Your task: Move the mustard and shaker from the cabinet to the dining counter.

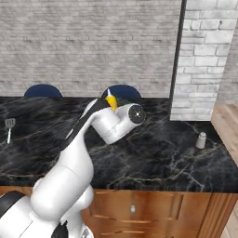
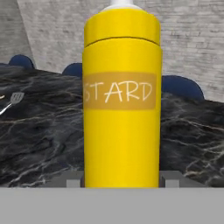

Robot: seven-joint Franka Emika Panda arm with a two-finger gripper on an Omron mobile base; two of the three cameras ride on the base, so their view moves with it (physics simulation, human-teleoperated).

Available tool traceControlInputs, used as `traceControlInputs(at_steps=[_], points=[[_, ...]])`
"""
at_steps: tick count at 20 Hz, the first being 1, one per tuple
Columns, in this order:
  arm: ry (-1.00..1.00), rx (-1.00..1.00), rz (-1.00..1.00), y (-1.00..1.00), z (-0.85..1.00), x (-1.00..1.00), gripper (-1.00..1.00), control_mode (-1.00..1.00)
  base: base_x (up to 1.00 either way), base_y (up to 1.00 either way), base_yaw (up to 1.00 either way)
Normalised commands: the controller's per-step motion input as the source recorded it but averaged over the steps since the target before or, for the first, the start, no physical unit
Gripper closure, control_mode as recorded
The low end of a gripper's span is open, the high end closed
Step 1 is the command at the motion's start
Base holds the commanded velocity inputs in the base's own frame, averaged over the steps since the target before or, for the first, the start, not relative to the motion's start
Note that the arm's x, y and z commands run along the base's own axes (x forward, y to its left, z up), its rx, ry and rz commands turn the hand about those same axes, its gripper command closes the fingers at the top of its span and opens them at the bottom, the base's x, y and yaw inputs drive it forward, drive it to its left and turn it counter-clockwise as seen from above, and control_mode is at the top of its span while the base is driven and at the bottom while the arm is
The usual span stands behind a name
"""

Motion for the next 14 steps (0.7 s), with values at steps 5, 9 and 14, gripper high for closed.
traceControlInputs(at_steps=[5, 9, 14], points=[[-0.12, -0.04, 0.14, -0.64, -0.73, 0.0, 1.0, -1.0, 0.0, 0.0, 0.0], [-0.18, 0.01, 0.09, -0.43, -0.35, 0.0, 1.0, -1.0, 0.0, 0.0, 0.0], [-0.05, 0.06, 0.01, -0.24, -0.12, 0.02, 1.0, -1.0, 0.0, 0.0, 0.0]])
